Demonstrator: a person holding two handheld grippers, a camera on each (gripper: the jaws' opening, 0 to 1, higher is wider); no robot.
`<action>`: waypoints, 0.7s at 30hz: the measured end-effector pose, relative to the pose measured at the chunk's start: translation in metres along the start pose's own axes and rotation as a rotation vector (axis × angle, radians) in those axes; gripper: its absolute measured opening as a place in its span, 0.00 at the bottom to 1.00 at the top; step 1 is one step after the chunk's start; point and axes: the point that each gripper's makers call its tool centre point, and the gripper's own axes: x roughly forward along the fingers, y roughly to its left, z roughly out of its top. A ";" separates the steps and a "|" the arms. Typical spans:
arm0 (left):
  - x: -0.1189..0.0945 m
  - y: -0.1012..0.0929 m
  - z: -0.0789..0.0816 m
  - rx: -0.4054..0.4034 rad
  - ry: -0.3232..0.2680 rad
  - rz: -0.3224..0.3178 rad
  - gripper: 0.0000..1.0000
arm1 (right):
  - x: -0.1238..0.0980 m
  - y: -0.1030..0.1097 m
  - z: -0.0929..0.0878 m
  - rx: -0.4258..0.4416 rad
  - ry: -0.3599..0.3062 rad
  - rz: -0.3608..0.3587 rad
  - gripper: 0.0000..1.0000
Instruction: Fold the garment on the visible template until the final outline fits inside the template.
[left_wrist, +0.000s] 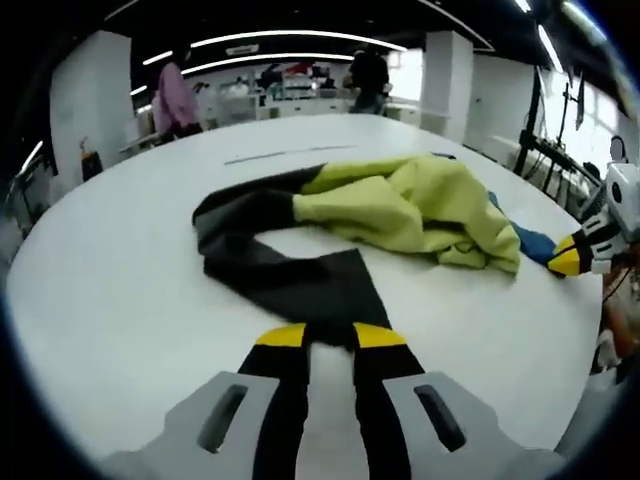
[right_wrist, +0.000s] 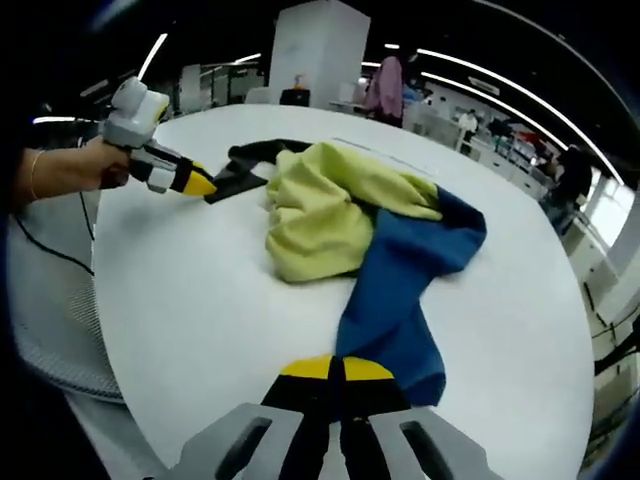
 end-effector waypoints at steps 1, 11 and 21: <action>0.000 0.001 0.000 -0.003 0.002 0.000 0.07 | -0.001 -0.001 0.001 0.001 -0.005 -0.001 0.00; -0.022 0.040 0.006 -0.099 -0.020 0.057 0.01 | -0.019 -0.031 0.024 0.130 -0.090 -0.022 0.00; -0.060 0.105 0.019 -0.095 -0.037 0.191 0.01 | -0.041 -0.082 0.045 0.268 -0.136 -0.066 0.00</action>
